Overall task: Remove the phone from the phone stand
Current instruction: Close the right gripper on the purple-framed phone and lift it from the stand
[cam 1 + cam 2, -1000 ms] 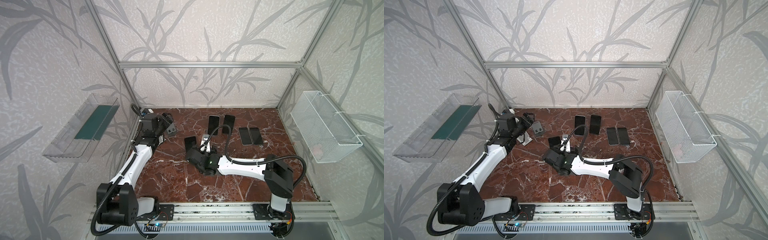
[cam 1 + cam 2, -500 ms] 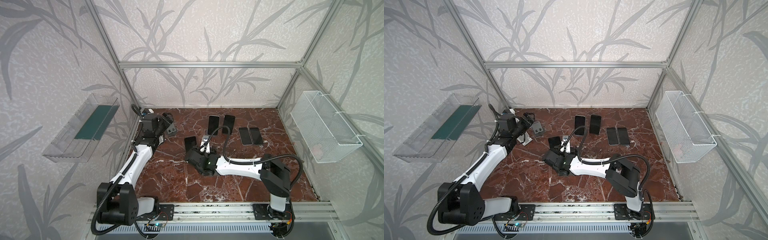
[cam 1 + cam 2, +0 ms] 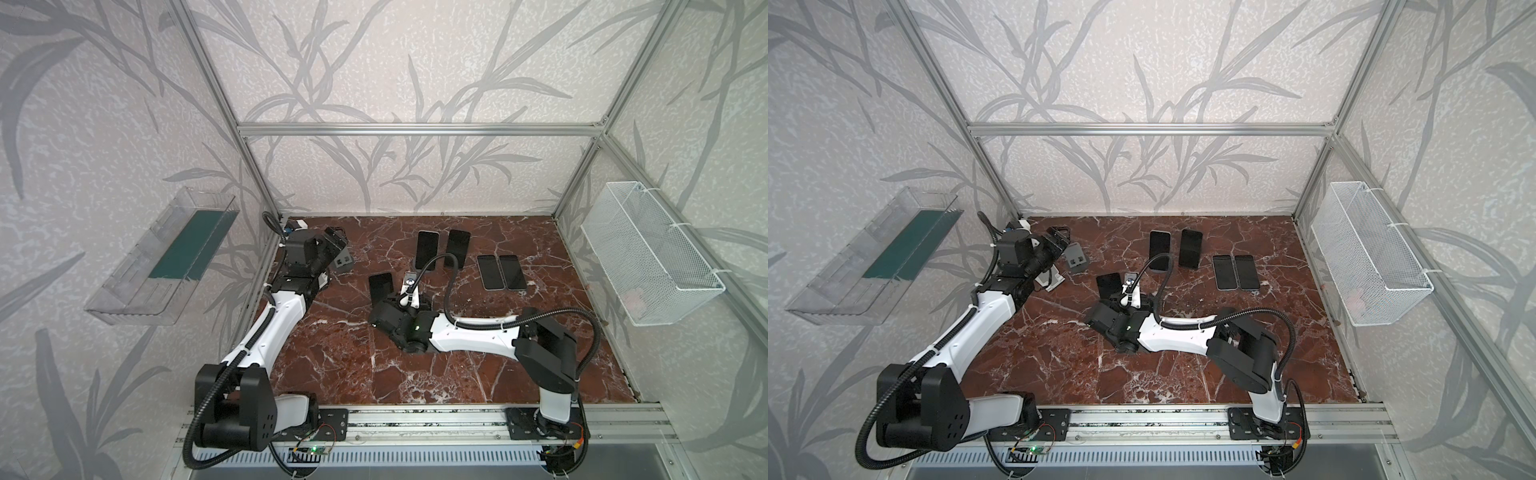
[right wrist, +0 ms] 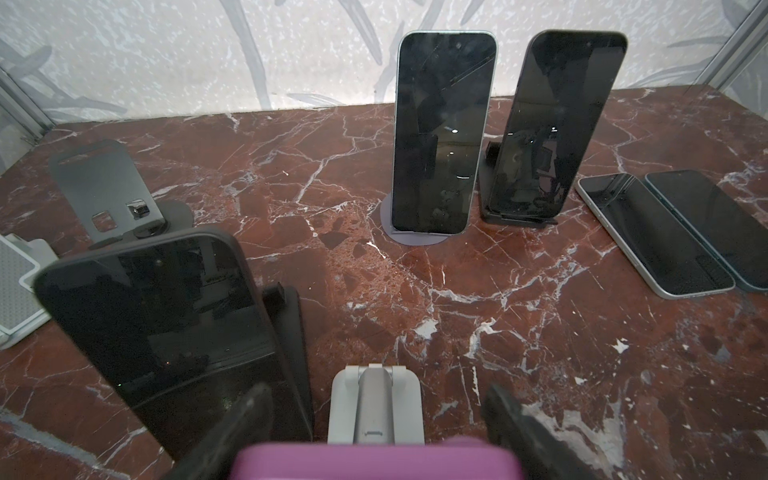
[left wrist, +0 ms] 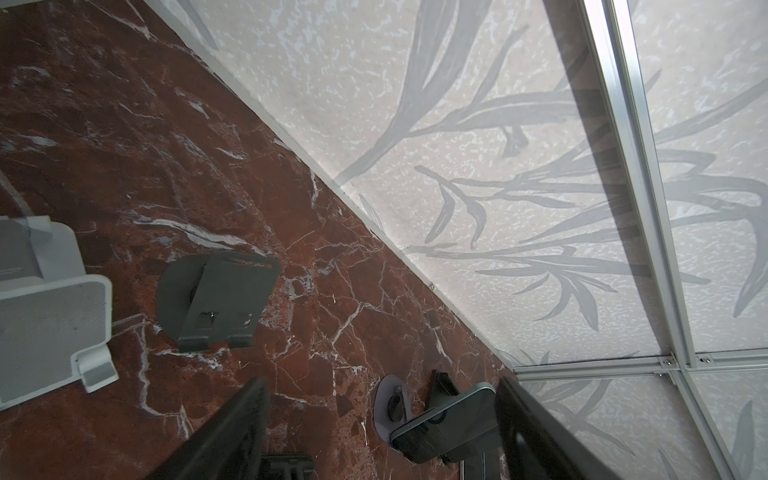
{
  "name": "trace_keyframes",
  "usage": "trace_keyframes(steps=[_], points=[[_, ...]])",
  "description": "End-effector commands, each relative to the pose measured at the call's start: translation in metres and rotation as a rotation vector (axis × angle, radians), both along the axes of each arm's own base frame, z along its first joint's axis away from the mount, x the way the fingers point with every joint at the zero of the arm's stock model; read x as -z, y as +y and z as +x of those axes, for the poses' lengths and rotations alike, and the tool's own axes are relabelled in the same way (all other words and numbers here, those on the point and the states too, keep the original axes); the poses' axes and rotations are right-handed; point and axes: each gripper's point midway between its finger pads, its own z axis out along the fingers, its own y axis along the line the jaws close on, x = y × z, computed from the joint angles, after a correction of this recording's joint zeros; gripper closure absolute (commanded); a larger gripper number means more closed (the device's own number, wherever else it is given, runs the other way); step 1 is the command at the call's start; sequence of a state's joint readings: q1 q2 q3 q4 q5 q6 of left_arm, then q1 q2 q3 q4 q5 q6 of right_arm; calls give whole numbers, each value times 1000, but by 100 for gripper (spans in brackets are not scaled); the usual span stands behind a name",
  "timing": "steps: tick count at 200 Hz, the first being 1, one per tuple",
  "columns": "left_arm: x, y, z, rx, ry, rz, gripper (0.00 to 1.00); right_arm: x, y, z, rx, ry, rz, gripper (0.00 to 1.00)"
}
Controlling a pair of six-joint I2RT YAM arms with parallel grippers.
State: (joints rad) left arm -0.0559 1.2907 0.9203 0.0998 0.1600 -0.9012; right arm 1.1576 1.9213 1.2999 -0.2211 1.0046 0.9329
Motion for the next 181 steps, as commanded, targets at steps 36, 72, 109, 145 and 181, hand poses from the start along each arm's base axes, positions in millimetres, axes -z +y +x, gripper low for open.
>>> trace_keyframes(steps=[36,72,109,145,181], points=[[-13,-3,-2,14,-44,-22,15,3,-3,3,-3,-25,-27,26],[-15,-4,-2,20,-49,-24,16,0,-2,3,-31,-35,-28,31],[-14,-6,-1,31,-49,-25,16,-7,2,2,-65,-46,-30,33],[-13,-10,0,45,-48,-31,17,-30,20,-3,-157,-109,-59,34],[-13,-13,1,59,-50,-21,18,-41,18,-6,-191,-120,-25,34]])
